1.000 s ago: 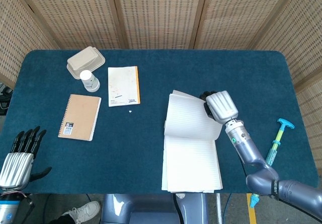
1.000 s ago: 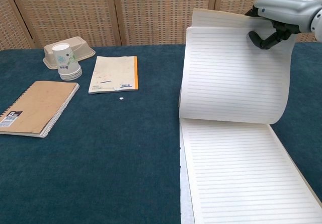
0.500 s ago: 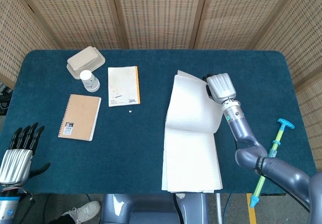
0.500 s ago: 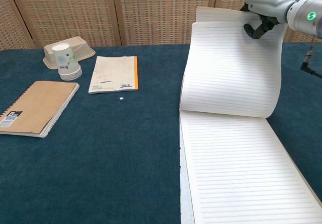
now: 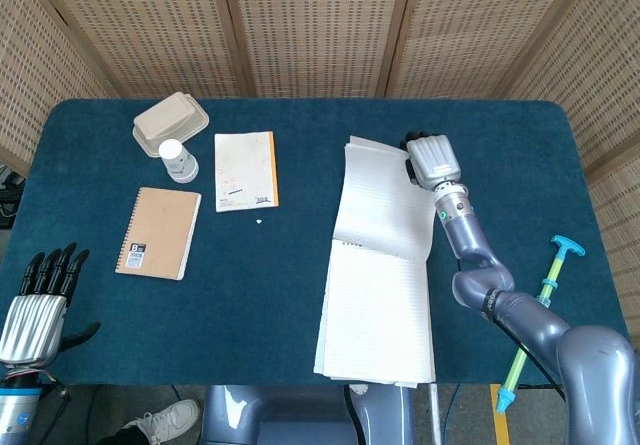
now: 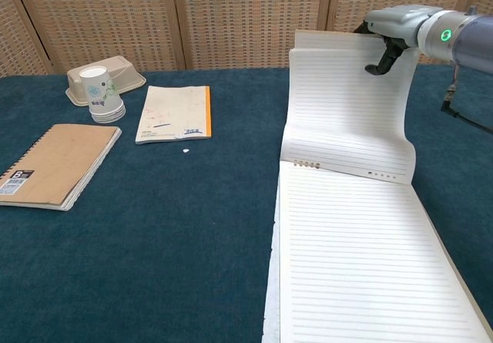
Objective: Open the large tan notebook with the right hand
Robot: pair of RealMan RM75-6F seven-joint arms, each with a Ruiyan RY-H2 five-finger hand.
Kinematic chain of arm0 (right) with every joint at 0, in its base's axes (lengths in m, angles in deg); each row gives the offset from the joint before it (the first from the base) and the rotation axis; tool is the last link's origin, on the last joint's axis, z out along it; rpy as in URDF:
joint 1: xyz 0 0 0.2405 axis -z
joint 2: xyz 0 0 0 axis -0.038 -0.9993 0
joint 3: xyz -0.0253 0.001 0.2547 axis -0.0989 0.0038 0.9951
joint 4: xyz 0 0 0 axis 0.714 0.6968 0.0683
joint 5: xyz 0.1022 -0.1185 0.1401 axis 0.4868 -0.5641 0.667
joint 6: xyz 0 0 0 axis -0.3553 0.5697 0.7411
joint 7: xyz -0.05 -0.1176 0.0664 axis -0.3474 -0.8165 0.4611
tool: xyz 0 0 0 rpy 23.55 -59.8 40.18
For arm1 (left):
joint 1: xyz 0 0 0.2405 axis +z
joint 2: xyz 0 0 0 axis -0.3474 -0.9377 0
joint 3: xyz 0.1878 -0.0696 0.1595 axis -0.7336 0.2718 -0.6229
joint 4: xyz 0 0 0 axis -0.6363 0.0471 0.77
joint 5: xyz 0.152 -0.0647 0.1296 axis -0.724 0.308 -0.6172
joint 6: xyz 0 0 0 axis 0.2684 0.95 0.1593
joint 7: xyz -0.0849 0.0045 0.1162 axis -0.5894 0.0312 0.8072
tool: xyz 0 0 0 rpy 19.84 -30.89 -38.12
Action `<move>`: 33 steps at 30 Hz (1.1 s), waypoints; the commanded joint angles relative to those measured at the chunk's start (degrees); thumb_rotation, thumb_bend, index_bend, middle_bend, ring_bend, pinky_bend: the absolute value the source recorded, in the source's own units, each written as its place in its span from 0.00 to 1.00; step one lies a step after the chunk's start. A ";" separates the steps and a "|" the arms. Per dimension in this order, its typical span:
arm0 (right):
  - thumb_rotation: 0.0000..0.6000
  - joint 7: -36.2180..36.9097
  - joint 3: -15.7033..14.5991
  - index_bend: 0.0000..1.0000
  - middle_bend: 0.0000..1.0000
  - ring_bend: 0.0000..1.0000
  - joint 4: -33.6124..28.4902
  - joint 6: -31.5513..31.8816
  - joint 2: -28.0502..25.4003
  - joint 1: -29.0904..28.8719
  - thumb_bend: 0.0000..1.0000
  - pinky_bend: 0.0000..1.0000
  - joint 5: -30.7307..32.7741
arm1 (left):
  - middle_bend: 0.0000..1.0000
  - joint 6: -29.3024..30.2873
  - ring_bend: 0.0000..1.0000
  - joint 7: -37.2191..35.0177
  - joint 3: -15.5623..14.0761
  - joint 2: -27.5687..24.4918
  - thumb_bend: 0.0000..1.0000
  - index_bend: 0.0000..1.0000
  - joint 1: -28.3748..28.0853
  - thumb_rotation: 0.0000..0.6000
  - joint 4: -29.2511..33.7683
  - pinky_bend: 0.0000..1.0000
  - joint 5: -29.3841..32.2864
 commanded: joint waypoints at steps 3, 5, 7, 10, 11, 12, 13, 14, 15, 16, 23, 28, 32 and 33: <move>1.00 -1.37 -1.46 0.15 0.00 0.00 -3.16 2.72 -1.89 2.14 0.27 0.08 0.38 | 0.00 -0.18 0.00 -0.11 -0.13 -0.16 0.10 0.00 -0.07 1.00 0.21 0.00 0.13; 1.00 -1.72 -1.50 0.07 0.00 0.00 -5.77 4.20 -3.29 3.40 0.24 0.06 0.89 | 0.00 -0.13 0.00 -0.16 -0.26 -0.22 0.10 0.00 -0.10 1.00 0.30 0.00 -0.13; 1.00 -2.10 -1.57 0.03 0.00 0.00 -8.31 5.69 -4.63 4.48 0.22 0.04 1.13 | 0.00 -0.03 0.00 -0.19 -0.38 -0.28 0.10 0.00 -0.07 1.00 0.41 0.00 -0.30; 1.00 -2.59 -1.84 0.01 0.00 0.00 -12.55 8.50 -6.96 6.51 0.21 0.02 1.20 | 0.00 -0.05 0.00 -0.35 -0.57 -0.30 0.10 0.00 -0.07 1.00 0.54 0.00 -0.49; 1.00 -2.58 -1.93 0.01 0.00 0.00 -14.84 9.63 -8.23 7.54 0.21 0.02 1.31 | 0.00 -0.12 0.00 -0.34 -0.69 -0.33 0.10 0.00 -0.09 1.00 0.61 0.00 -0.60; 1.00 -2.56 -1.99 0.01 0.00 0.00 -16.67 10.60 -9.23 8.41 0.21 0.02 1.41 | 0.00 -0.12 0.00 -0.36 -0.80 -0.34 0.10 0.00 -0.10 1.00 0.69 0.00 -0.78; 1.00 -2.56 -2.07 0.01 0.00 0.00 -17.93 11.29 -9.92 9.02 0.21 0.02 1.45 | 0.00 -0.08 0.00 -0.38 -0.87 -0.34 0.10 0.00 -0.08 1.00 0.73 0.00 -0.92; 1.00 -2.59 -2.30 0.01 0.00 0.00 -19.96 12.33 -11.05 9.98 0.21 0.02 1.32 | 0.00 -0.04 0.00 -0.40 -0.97 -0.35 0.10 0.00 -0.07 1.00 0.79 0.00 -1.11; 1.00 -2.59 -2.51 0.01 0.00 0.00 -21.38 13.07 -11.86 10.66 0.21 0.01 1.14 | 0.00 -0.01 0.00 -0.40 -1.05 -0.35 0.10 0.00 -0.06 1.00 0.81 0.00 -1.24; 1.00 -2.60 -3.01 0.01 0.00 0.00 -24.24 14.83 -13.46 12.15 0.21 0.01 0.65 | 0.00 0.02 0.00 -0.40 -1.20 -0.35 0.10 0.00 -0.03 1.00 0.81 0.00 -1.47; 1.00 -3.29 -8.80 0.01 0.00 0.00 -37.06 26.11 -21.15 21.51 0.21 0.00 -6.13 | 0.00 -0.03 0.00 -0.53 -1.76 -0.40 0.10 0.00 0.06 1.00 0.76 0.00 -2.05; 1.00 -5.08 -11.54 0.01 0.00 0.00 -41.70 34.53 -23.11 27.44 0.21 0.00 -8.63 | 0.00 0.01 0.00 -0.85 -1.57 -0.50 0.10 0.00 0.16 1.00 0.57 0.00 -1.39; 1.00 -1.89 -14.68 0.01 0.00 0.00 -46.37 41.97 -24.73 33.89 0.19 0.00 -11.61 | 0.00 0.02 0.00 -1.29 -1.41 -0.72 0.10 0.00 0.17 1.00 0.64 0.00 -1.00; 1.00 -1.66 -15.94 0.01 0.00 0.00 -47.04 44.41 -25.09 35.74 0.18 0.00 -13.26 | 0.00 0.13 0.00 -1.27 -1.44 -0.78 0.10 0.00 0.27 1.00 0.74 0.00 -0.96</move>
